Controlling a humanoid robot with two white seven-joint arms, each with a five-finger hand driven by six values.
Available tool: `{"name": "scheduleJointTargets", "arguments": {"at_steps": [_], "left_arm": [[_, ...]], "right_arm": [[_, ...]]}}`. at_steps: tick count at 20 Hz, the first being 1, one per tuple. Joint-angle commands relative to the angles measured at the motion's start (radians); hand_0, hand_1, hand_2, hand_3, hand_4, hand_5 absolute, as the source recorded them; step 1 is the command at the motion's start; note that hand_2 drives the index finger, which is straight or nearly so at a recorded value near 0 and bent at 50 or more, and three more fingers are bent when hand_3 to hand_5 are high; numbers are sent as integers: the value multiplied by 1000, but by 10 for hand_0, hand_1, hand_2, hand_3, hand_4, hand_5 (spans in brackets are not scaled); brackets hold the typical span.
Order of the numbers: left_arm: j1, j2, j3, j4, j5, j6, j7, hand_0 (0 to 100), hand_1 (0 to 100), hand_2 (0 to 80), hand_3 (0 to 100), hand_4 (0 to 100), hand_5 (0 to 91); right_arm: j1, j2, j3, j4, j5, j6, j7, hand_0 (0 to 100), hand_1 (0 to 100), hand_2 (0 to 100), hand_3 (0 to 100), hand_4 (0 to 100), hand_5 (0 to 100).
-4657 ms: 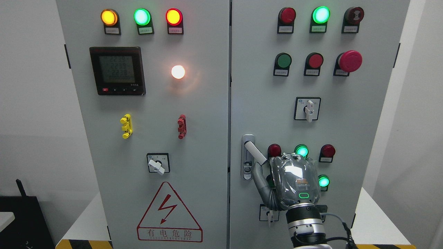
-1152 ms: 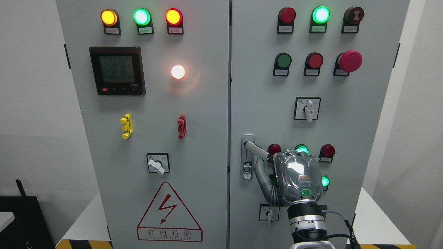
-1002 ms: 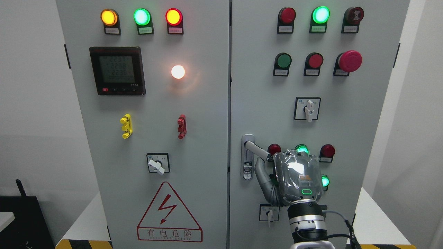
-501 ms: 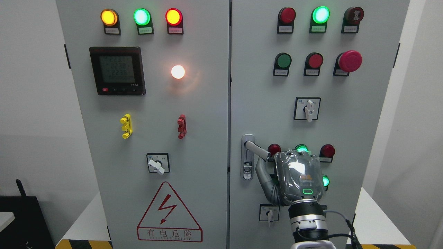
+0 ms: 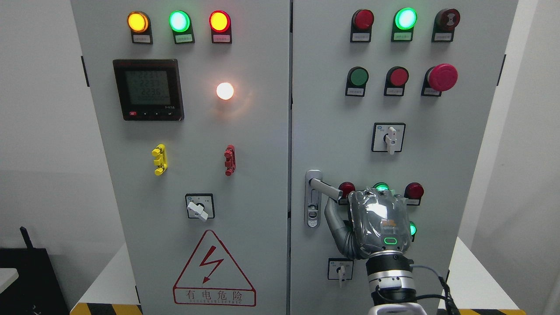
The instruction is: Release door handle
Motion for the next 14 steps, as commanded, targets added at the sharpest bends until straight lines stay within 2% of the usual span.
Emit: {"name": "scheduleJointTargets", "arguments": {"at_steps": [1, 14], "left_arm": [[0, 0, -25, 0, 0, 1, 0, 120, 389, 0, 0, 0, 0], [0, 0, -25, 0, 0, -1, 0, 120, 389, 0, 0, 0, 0]], "right_arm": [[-1, 0, -6, 1, 0, 0, 0, 652, 0, 1000, 1000, 921, 974], [-4, 0, -10, 1, 0, 0, 0, 655, 0, 1000, 1000, 920, 974]]}}
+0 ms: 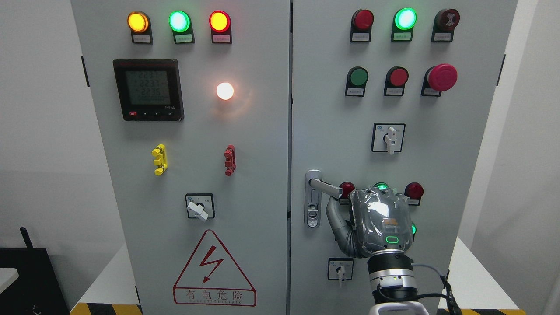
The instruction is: Release door handle
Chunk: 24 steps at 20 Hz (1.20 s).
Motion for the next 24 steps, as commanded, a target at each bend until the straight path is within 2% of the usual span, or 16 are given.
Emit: {"name": "scheduleJointTargets", "arguments": {"at_steps": [1, 24], "left_arm": [[0, 0, -25, 0, 0, -1, 0, 120, 389, 0, 0, 0, 0], [0, 0, -25, 0, 0, 1, 0, 120, 389, 0, 0, 0, 0]], "right_arm": [[0, 0, -6, 1, 0, 0, 0, 655, 0, 1000, 1000, 920, 974], [9, -5, 8, 2, -3, -5, 0, 667, 0, 1000, 1000, 922, 974]]}}
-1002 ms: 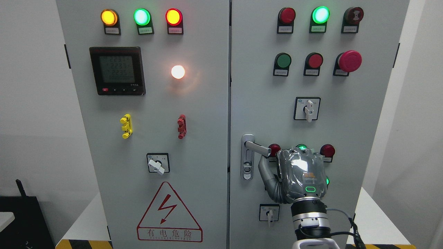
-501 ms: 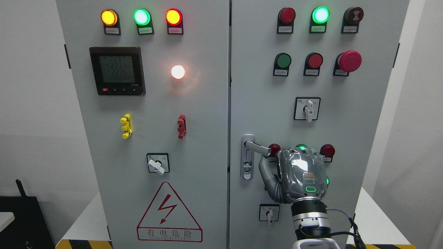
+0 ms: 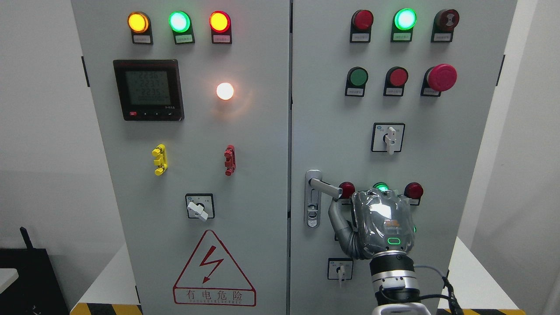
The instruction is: Release door handle
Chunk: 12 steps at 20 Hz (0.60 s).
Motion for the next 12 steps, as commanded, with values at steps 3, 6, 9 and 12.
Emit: {"name": "scheduleJointTargets", "arguments": {"at_steps": [3, 6, 9, 12], "left_arm": [[0, 0, -25, 0, 0, -2, 0, 120, 389, 0, 0, 0, 0], [0, 0, -25, 0, 0, -2, 0, 120, 389, 0, 0, 0, 0], [0, 0, -25, 0, 0, -3, 0, 120, 389, 0, 0, 0, 0], [0, 0, -25, 0, 0, -3, 0, 120, 389, 0, 0, 0, 0]], "right_arm": [[2, 17, 13, -1, -1, -5, -2, 668, 0, 1000, 1000, 922, 974], [4, 15, 27, -3, -1, -7, -5, 673, 0, 1000, 1000, 922, 974], [5, 14, 36, -3, -3, -7, -8, 677, 0, 1000, 1000, 921, 974], [7, 12, 36, -6, -3, -7, -8, 677, 0, 1000, 1000, 921, 973]]}}
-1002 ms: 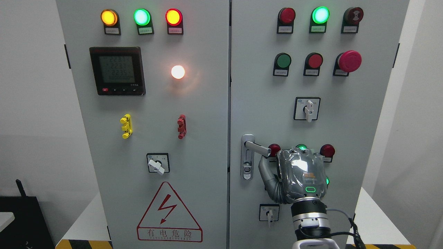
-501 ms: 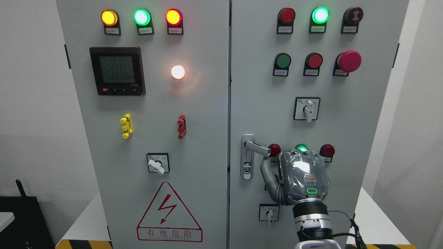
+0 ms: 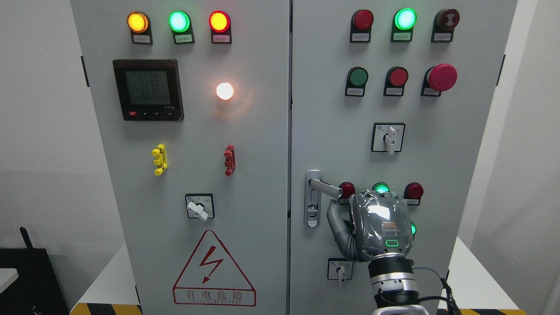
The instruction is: Release door handle
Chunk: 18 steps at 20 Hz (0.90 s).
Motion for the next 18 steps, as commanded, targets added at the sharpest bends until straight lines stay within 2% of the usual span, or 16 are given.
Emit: {"name": "scheduleJointTargets", "arguments": {"at_steps": [1, 17, 18], "left_arm": [[0, 0, -25, 0, 0, 0, 1, 120, 389, 0, 0, 0, 0], [0, 0, -25, 0, 0, 0, 1, 120, 389, 0, 0, 0, 0], [0, 0, -25, 0, 0, 0, 1, 120, 389, 0, 0, 0, 0]], "right_arm": [[3, 21, 17, -4, -1, 0, -8, 678, 0, 1000, 1000, 921, 973], [64, 0, 19, -72, -5, -3, -20, 679, 0, 1000, 1000, 921, 974], [73, -9, 19, -84, -5, -3, -20, 679, 0, 1000, 1000, 921, 973]]}}
